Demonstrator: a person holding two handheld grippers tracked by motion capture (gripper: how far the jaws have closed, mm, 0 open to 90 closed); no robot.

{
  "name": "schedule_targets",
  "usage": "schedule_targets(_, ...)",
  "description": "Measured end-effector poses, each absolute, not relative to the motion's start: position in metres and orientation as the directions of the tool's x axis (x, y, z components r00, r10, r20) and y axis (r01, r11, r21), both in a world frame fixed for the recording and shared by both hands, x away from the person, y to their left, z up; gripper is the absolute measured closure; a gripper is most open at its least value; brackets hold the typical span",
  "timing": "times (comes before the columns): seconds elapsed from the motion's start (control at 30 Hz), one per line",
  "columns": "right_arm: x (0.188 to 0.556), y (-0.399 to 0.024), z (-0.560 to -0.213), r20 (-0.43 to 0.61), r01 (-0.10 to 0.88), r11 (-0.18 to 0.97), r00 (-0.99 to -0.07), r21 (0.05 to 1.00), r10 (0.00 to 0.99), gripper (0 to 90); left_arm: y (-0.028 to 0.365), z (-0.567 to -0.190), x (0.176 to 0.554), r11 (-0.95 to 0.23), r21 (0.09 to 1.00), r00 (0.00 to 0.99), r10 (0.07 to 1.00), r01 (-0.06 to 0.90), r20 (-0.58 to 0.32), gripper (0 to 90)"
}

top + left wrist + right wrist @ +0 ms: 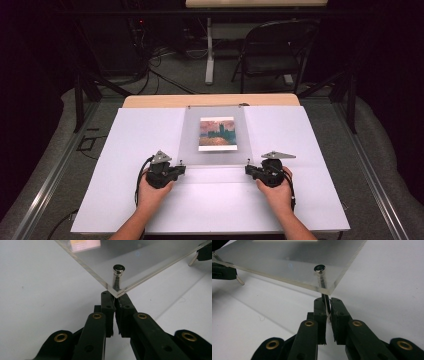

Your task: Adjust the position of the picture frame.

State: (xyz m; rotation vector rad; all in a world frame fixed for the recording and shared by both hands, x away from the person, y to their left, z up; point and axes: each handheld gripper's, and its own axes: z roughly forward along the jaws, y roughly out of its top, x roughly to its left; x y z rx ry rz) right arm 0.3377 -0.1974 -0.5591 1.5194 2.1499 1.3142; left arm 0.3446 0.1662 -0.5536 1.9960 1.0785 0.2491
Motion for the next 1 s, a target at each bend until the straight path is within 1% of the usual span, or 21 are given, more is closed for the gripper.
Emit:
schedule_targets(0.33,0.336,-0.198,-0.561,0.319,0.659,0.067,-0.448,0.749,0.835,83.3,0.167,-0.555,0.345,-0.271,0.75,0.611,0.761,0.603,-0.217,84.5)
schedule_targets(0.43,0.336,-0.197,-0.561,0.311,0.655,0.07,-0.447,0.752,0.839,83.3,0.169,-0.556,0.345,-0.248,0.749,0.6,0.763,0.614,-0.239,83.4)
schedule_targets(0.5,0.334,-0.198,-0.559,0.31,0.651,0.071,-0.451,0.756,0.837,74.7,0.171,-0.555,0.343,-0.234,0.756,0.597,0.764,0.611,-0.245,75.8)
schedule_targets(0.53,0.334,-0.198,-0.559,0.31,0.651,0.071,-0.451,0.756,0.837,74.7,0.171,-0.555,0.343,-0.234,0.756,0.597,0.764,0.611,-0.245,72.0)
schedule_targets(0.57,0.332,-0.198,-0.559,0.311,0.644,0.069,-0.458,0.762,0.833,66.0,0.172,-0.554,0.341,-0.23,0.757,0.596,0.763,0.612,-0.25,67.1)
schedule_targets(0.6,0.332,-0.198,-0.559,0.311,0.644,0.069,-0.458,0.762,0.833,66.0,0.172,-0.554,0.34,-0.229,0.758,0.595,0.764,0.611,-0.249,62.7)
schedule_targets(0.63,0.33,-0.198,-0.559,0.294,0.63,0.08,-0.466,0.772,0.834,59.7,0.172,-0.552,0.336,-0.232,0.76,0.599,0.763,0.607,-0.245,58.6)
schedule_targets(0.67,0.33,-0.198,-0.559,0.294,0.63,0.08,-0.466,0.772,0.834,59.7,0.172,-0.552,0.336,-0.232,0.76,0.599,0.763,0.607,-0.245,54.7)
schedule_targets(0.73,0.326,-0.2,-0.558,0.279,0.628,0.098,-0.473,0.772,0.836,54.7,0.174,-0.55,0.331,-0.246,0.76,0.608,0.759,0.601,-0.235,47.3)
schedule_targets(0.83,0.32,-0.2,-0.553,0.247,0.62,0.13,-0.485,0.774,0.839,49.9,0.176,-0.546,0.327,-0.24,0.772,0.612,0.756,0.589,-0.233,41.6)
schedule_targets(0.87,0.32,-0.2,-0.553,0.247,0.62,0.13,-0.485,0.774,0.839,49.9,0.176,-0.546,0.327,-0.24,0.772,0.612,0.756,0.589,-0.233,40.5)
schedule_targets(0.93,0.313,-0.198,-0.547,0.212,0.607,0.165,-0.5,0.778,0.84,46.5,0.179,-0.543,0.323,-0.24,0.775,0.614,0.756,0.585,-0.229,39.0)
schedule_targets(1.0,0.309,-0.196,-0.544,0.179,0.588,0.193,-0.514,0.786,0.839,46.5,0.18,-0.541,0.32,-0.244,0.776,0.619,0.752,0.582,-0.228,38.2)
